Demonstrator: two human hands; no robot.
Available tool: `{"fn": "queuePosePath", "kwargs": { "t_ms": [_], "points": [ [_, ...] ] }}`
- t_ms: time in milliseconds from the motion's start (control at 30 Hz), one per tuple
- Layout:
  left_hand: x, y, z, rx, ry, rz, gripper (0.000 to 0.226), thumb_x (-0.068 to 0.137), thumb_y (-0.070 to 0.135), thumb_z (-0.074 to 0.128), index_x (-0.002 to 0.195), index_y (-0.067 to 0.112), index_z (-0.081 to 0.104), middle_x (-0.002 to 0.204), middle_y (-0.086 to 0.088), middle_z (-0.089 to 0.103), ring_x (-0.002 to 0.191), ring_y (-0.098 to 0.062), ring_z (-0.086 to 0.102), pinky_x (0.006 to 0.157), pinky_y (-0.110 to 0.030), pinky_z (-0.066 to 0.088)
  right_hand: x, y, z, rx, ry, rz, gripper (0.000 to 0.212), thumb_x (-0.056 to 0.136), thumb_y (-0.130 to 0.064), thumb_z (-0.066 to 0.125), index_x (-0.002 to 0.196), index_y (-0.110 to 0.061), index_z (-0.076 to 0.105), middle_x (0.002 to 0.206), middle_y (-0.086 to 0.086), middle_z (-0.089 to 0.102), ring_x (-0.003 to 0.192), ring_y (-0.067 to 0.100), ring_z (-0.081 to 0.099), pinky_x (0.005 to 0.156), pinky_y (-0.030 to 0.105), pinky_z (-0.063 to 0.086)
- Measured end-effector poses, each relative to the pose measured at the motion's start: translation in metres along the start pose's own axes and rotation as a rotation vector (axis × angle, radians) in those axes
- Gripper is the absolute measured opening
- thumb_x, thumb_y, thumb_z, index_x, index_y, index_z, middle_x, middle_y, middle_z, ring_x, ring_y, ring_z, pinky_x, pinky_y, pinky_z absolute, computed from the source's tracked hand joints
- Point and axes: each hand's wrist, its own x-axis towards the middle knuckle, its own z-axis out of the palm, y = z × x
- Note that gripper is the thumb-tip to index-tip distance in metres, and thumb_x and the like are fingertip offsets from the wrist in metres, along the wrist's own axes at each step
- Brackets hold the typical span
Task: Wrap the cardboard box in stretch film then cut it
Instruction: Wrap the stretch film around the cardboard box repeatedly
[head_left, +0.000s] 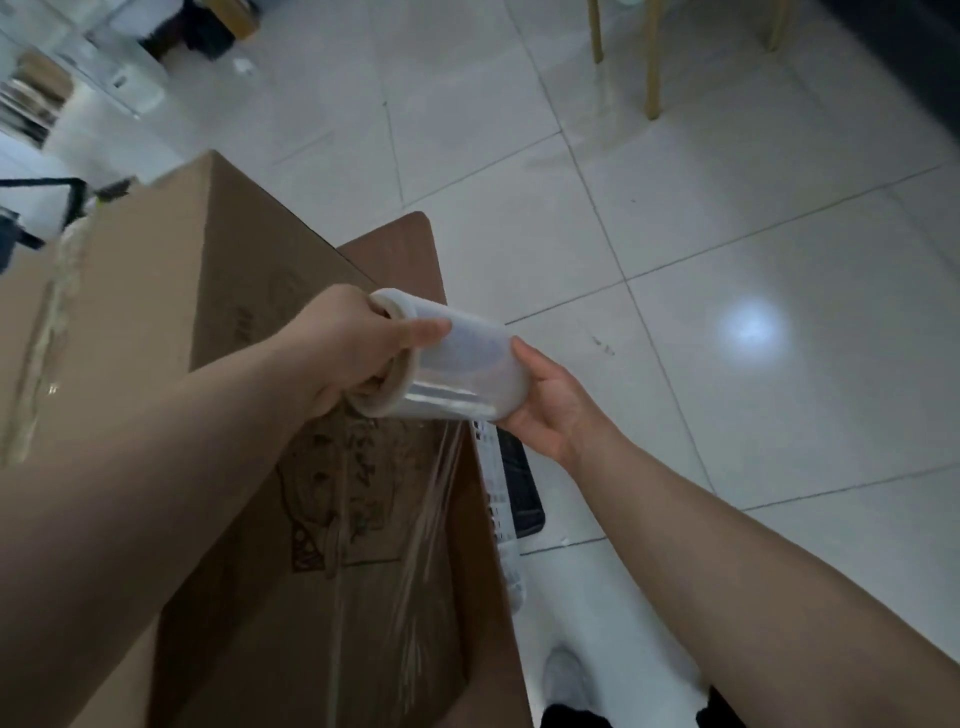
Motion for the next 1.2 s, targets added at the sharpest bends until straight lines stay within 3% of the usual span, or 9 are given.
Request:
{"fn": "queuePosePath", "kwargs": {
  "t_ms": [133,233,300,467,533,600,733,900,1200],
  "points": [
    [0.009,0.009,0.005,0.043,0.122,-0.027,0.044,0.072,0.043,0.08,0.087,0.003,0.065,0.087,-0.016,0.069,0.08,-0.03,0.068,0.077,-0.048,0.058,0.015,-0.011,-0.005,-0.045,-0.002,0.084,0.053,0.097,-0.04,0.048,0.138,-0.006,0.052,0.14,0.02,0.054,0.121,0.037,0.054,0.105,0.052,0.04],
    [0.013,0.018,0.003,0.213,0.132,0.015,0.044,0.076,0.042,0.076,0.081,0.001,0.062,0.07,-0.009,0.061,0.06,-0.021,0.059,0.053,-0.034,0.049,0.022,-0.028,0.0,-0.145,-0.003,0.175,0.052,0.097,-0.056,0.039,0.119,-0.016,0.064,0.115,0.013,0.068,0.101,0.032,0.064,0.091,0.048,0.049],
    [0.013,0.025,0.0,0.306,0.11,0.053,0.041,0.076,0.039,0.077,0.071,0.003,0.058,0.065,-0.008,0.056,0.054,-0.017,0.051,0.049,-0.03,0.041,0.027,-0.036,0.005,-0.214,-0.012,0.215,0.055,0.096,-0.061,0.036,0.112,-0.018,0.065,0.109,0.012,0.07,0.099,0.032,0.066,0.087,0.049,0.051],
    [0.02,0.026,-0.008,0.342,0.188,0.117,0.055,0.063,0.047,0.083,0.088,0.001,0.067,0.085,-0.015,0.069,0.076,-0.028,0.065,0.072,-0.044,0.057,0.037,-0.037,0.009,-0.152,-0.031,0.193,0.046,0.096,-0.053,0.045,0.119,-0.017,0.063,0.116,0.014,0.066,0.109,0.036,0.062,0.098,0.054,0.047],
    [0.021,0.025,-0.01,0.405,0.291,0.125,0.06,0.058,0.06,0.08,0.09,0.013,0.061,0.092,-0.007,0.061,0.09,-0.023,0.058,0.076,-0.039,0.052,0.04,-0.038,0.006,-0.076,-0.054,0.178,0.045,0.096,-0.05,0.046,0.124,-0.016,0.06,0.122,0.015,0.063,0.113,0.036,0.058,0.103,0.056,0.043],
    [0.026,0.026,-0.012,0.427,0.339,0.084,0.076,0.057,0.069,0.075,0.109,0.019,0.05,0.11,-0.002,0.041,0.11,-0.023,0.044,0.088,-0.035,0.041,0.043,-0.039,0.004,-0.02,-0.06,0.165,0.042,0.097,-0.047,0.046,0.122,-0.016,0.06,0.125,0.016,0.061,0.117,0.037,0.055,0.107,0.058,0.038],
    [0.038,0.025,-0.014,0.147,0.12,-0.049,0.109,0.056,0.076,0.068,0.144,0.029,0.024,0.132,-0.005,0.048,0.112,-0.028,0.055,0.093,-0.04,0.048,0.045,-0.041,0.005,0.033,-0.074,0.147,0.041,0.096,-0.044,0.048,0.126,-0.016,0.057,0.124,0.017,0.058,0.119,0.04,0.054,0.106,0.061,0.037],
    [0.049,0.029,-0.018,0.002,0.049,-0.082,0.091,0.057,0.062,0.079,0.131,0.026,0.042,0.102,0.003,0.058,0.091,-0.019,0.061,0.079,-0.042,0.057,0.054,-0.045,0.009,-0.024,-0.058,0.151,0.04,0.095,-0.041,0.048,0.124,-0.015,0.056,0.125,0.018,0.056,0.115,0.038,0.054,0.108,0.061,0.035],
    [0.065,0.026,-0.037,0.233,-0.016,0.053,0.1,0.057,0.035,0.088,0.137,0.032,0.029,0.109,0.002,0.055,0.094,-0.019,0.057,0.074,-0.03,0.048,0.082,-0.052,0.026,-0.27,0.041,0.236,0.057,0.089,-0.061,0.053,0.126,-0.018,0.059,0.124,0.017,0.064,0.112,0.038,0.064,0.094,0.06,0.05]
  ]
}}
